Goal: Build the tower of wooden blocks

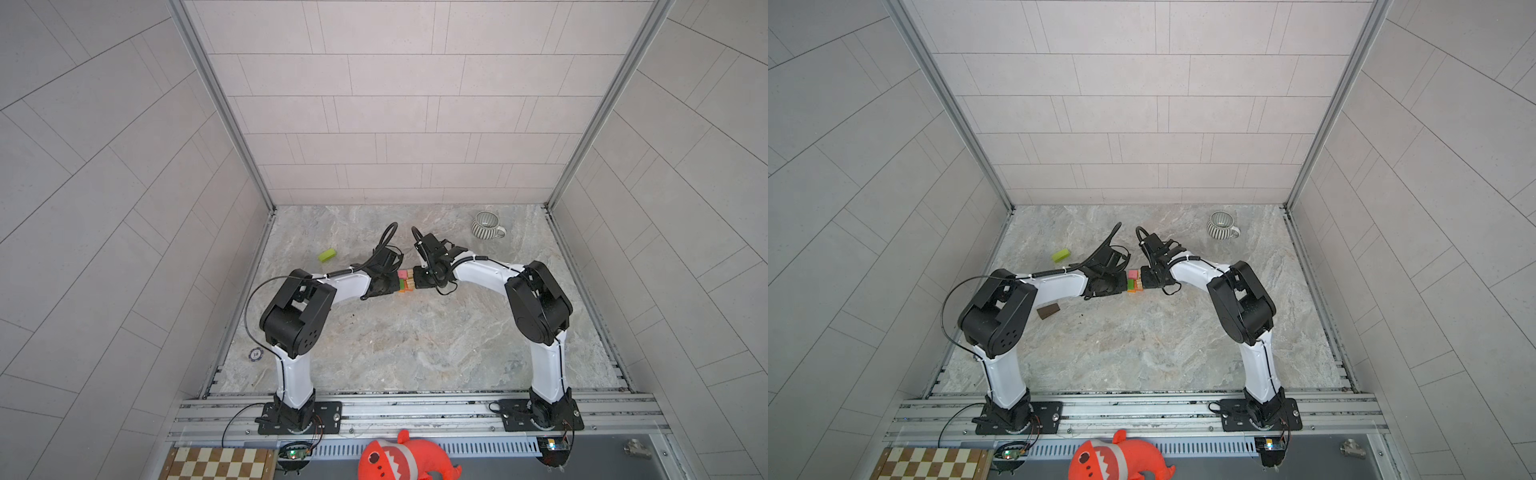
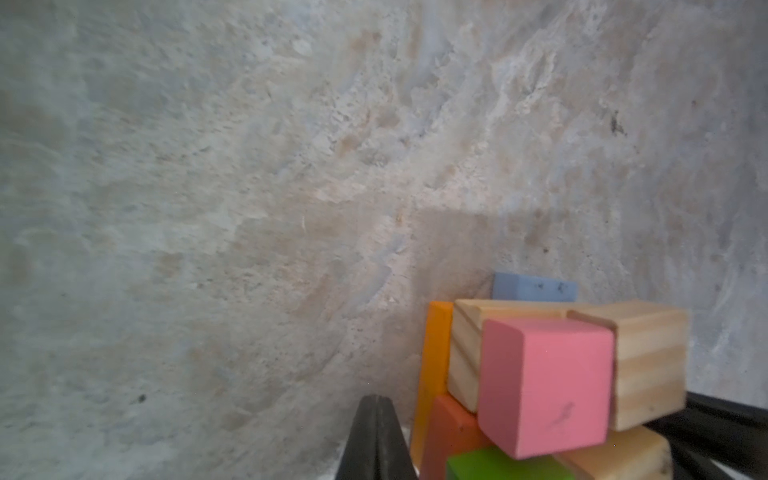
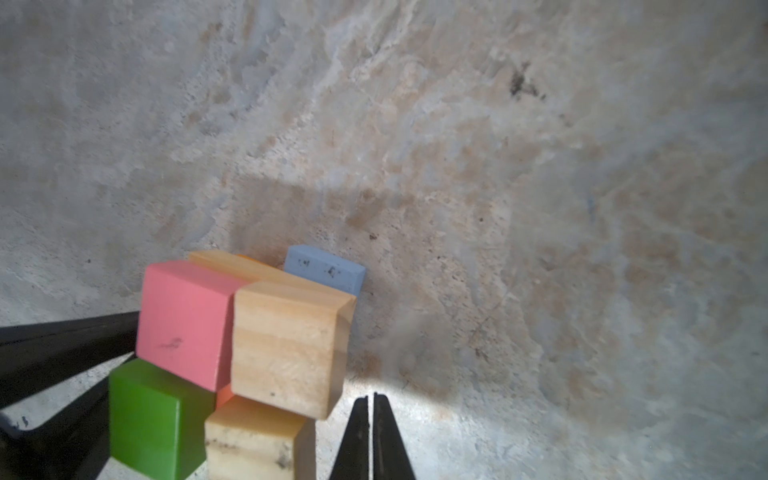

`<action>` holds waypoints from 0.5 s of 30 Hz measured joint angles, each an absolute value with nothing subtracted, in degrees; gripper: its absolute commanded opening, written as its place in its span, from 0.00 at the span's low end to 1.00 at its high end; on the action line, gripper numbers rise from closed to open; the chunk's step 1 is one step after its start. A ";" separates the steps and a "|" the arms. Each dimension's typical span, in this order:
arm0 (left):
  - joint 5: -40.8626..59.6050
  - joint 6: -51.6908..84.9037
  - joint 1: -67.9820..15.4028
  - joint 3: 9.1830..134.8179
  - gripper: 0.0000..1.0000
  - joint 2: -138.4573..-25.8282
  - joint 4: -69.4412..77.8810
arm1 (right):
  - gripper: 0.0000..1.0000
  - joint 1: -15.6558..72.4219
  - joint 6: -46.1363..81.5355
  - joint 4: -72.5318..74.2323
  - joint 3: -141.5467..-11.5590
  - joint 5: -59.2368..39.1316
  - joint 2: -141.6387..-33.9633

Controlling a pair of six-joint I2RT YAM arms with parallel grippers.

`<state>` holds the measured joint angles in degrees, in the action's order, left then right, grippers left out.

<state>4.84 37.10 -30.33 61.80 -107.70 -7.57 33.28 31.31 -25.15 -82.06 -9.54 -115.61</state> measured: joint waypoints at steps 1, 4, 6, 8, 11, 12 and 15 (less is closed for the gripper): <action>4.84 37.28 -30.41 61.80 0.00 -107.70 -7.60 | 0.07 33.34 31.33 -24.97 -82.06 -9.72 -115.63; 4.86 37.63 -30.72 61.80 0.00 -107.70 -7.60 | 0.07 33.52 31.35 -24.53 -82.06 -10.26 -115.63; 4.84 37.74 -30.89 61.80 0.00 -107.70 -7.60 | 0.07 33.69 31.40 -24.34 -82.06 -10.39 -115.63; 4.86 37.89 -31.16 61.80 0.00 -107.70 -7.57 | 0.07 33.76 31.51 -24.14 -82.06 -10.61 -115.63; 4.86 38.09 -31.33 61.80 0.00 -107.70 -7.60 | 0.07 33.89 31.53 -23.99 -82.06 -10.98 -115.63; 4.86 38.13 -31.33 61.80 0.00 -107.70 -7.60 | 0.07 33.91 31.53 -23.94 -82.06 -11.07 -115.63; 4.84 38.17 -31.55 61.80 0.00 -107.70 -7.60 | 0.07 34.02 31.55 -23.79 -82.06 -11.25 -115.63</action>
<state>4.84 38.17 -31.55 61.80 -107.70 -7.60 34.02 31.55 -23.79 -82.06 -11.25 -115.63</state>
